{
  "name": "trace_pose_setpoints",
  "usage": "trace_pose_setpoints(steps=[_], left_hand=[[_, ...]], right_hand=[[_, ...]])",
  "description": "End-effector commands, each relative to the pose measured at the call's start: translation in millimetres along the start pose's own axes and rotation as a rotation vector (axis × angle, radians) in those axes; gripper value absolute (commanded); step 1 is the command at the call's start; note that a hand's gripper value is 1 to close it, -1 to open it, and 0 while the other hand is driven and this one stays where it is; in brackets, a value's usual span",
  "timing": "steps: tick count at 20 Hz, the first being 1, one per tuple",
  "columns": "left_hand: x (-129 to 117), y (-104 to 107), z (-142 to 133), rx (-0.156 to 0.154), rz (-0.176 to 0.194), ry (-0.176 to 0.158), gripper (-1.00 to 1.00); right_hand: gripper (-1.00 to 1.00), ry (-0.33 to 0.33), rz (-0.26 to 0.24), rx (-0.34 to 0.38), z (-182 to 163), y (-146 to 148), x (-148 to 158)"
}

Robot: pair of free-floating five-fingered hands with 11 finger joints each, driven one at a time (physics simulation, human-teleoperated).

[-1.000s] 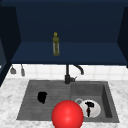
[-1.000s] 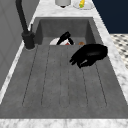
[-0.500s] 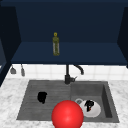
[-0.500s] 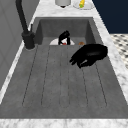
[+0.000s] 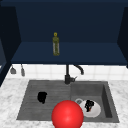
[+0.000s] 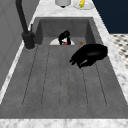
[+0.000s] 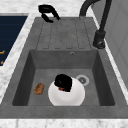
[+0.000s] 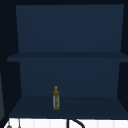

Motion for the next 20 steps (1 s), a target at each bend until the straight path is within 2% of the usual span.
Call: trace_pose_setpoints(steps=[1,8,13,20], left_hand=[[0.0,0.0,0.0,0.000,0.000,0.000,0.00],[0.0,0.0,0.0,0.000,0.000,0.000,0.00],[0.0,0.0,0.0,0.000,0.000,0.000,0.00],[0.0,0.0,0.0,0.000,0.000,0.000,0.00]], right_hand=[[1.00,0.044,-0.032,-0.012,8.4,-28.9,7.7],[1.00,0.042,-0.003,0.015,42.9,-65.1,15.3],[1.00,0.023,0.038,-0.043,91.7,-85.6,14.1],[1.00,0.014,0.013,-0.086,152.8,-121.8,0.7]])
